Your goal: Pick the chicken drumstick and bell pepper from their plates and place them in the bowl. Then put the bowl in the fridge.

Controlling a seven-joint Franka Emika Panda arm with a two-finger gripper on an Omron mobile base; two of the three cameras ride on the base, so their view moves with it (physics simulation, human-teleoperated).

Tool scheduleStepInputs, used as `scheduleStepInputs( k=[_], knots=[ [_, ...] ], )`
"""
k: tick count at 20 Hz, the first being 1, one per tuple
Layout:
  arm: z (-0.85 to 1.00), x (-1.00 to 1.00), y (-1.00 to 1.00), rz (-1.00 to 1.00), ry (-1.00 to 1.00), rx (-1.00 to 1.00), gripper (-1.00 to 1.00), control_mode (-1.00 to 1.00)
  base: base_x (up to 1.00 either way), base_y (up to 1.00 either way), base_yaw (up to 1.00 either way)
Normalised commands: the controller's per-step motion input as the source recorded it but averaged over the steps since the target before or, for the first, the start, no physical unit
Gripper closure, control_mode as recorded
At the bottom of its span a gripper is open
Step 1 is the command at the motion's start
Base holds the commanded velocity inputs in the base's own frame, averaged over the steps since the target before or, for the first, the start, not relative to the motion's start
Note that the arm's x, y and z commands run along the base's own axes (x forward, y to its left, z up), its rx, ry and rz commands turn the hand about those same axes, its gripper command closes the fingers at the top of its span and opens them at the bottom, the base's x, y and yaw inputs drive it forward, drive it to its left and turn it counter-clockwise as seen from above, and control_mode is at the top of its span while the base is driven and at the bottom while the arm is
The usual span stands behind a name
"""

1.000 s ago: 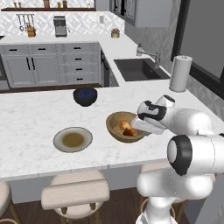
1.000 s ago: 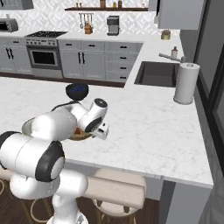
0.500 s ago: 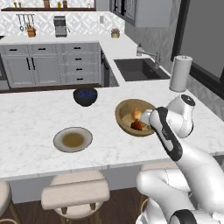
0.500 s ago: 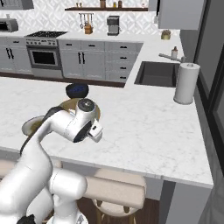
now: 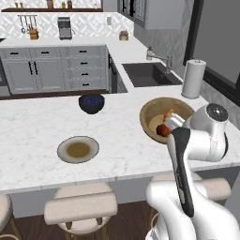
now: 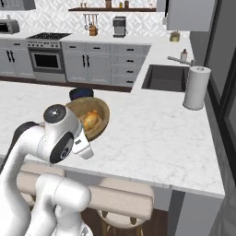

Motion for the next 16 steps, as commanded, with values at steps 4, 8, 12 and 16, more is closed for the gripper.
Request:
scheduleStepInputs(
  k=[4,8,12,16],
  knots=[
    [0.9,-0.78,-0.03,-0.11,-0.06,0.01,1.0,-1.0,0.0,0.0,0.0],
    [0.49,-0.37,0.0,-0.02,0.03,0.07,1.0,1.0,-0.06,0.0,0.0],
    [0.0,0.0,0.0,0.0,0.0,0.0,1.0,1.0,-0.3,-0.01,0.0],
    [0.0,0.0,0.0,0.0,0.0,0.0,1.0,1.0,-0.89,0.55,0.01]
  ],
)
